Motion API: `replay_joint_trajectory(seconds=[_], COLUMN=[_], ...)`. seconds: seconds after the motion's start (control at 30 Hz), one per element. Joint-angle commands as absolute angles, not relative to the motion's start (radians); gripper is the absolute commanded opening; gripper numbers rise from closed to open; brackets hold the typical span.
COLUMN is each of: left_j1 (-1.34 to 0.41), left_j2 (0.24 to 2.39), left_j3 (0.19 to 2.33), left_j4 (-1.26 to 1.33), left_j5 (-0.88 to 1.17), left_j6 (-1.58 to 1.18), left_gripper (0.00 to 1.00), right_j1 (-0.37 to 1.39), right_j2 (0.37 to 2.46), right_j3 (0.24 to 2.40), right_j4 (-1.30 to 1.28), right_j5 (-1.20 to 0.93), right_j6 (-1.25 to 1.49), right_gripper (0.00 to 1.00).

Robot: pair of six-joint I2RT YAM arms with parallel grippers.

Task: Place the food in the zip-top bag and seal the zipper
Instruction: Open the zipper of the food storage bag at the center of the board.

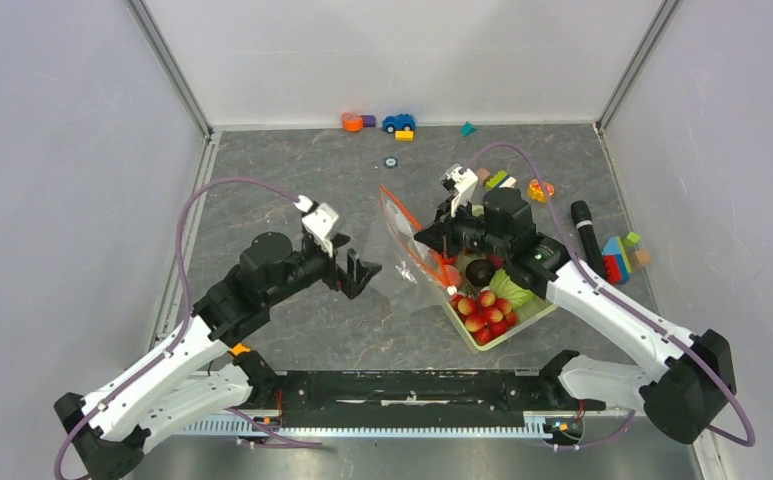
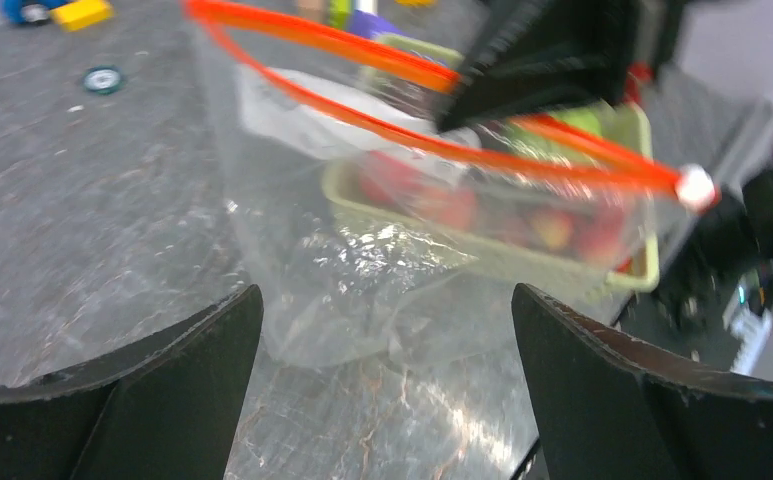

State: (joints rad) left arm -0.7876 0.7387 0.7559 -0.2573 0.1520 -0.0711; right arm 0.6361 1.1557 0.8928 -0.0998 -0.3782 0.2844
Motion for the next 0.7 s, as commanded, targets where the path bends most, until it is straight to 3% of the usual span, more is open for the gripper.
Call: replay_joint_trajectory(seconds=[0.0, 0.2, 0.4, 0.67], left_j1=[-0.792, -0.79, -0.79, -0.79], left_j2=[0.776, 0.876, 0.923, 0.942], left_j3=[0.872, 0.981, 0.986, 0.92], left_j4=[-0.265, -0.333, -0.294, -0.251], left_j5=[-0.203, -0.344, -0.31, -0.343], left_j6=[-0.356, -0.583, -0.697, -0.767], left_gripper=[1.0, 1.0, 1.0, 0.99], right_j1=[0.696, 0.833, 1.009, 1.099], right_j2=[1.096, 1.106, 1.188, 1.291], right_j3=[0.888, 0.861, 0.868, 0.909], right_j4=[0.058, 0.185, 0.342, 0.431], right_j5=[-0.138, 0.245, 0.608, 0.748], right_j6=[0.213, 0.177, 0.079, 0.128], right_gripper=[0.0, 0.0, 0.0, 0.0])
